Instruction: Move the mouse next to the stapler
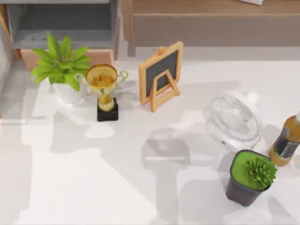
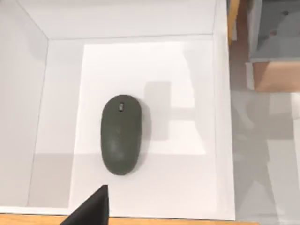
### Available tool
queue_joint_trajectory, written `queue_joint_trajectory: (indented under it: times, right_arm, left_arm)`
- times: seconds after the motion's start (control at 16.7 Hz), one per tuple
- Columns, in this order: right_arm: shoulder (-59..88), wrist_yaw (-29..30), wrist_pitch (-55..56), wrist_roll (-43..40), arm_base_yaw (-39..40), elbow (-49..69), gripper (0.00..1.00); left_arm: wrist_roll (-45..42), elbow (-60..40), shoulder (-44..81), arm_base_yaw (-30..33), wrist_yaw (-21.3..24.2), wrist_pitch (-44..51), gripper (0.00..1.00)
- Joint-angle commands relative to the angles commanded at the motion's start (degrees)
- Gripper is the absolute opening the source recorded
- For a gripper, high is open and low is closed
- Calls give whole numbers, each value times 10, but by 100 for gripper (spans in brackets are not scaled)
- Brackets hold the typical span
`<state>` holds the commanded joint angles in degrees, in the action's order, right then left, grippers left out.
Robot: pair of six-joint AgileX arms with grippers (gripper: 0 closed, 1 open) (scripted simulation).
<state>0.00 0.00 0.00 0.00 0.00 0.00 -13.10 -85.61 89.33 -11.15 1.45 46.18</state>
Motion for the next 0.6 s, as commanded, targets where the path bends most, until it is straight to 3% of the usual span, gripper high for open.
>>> queue_joint_trajectory:
  times: [0.6]
  right_arm:
    - [0, 0, 0, 0, 0, 0, 100]
  left_arm:
    - [-61, -414, 441, -75, 4, 235, 100]
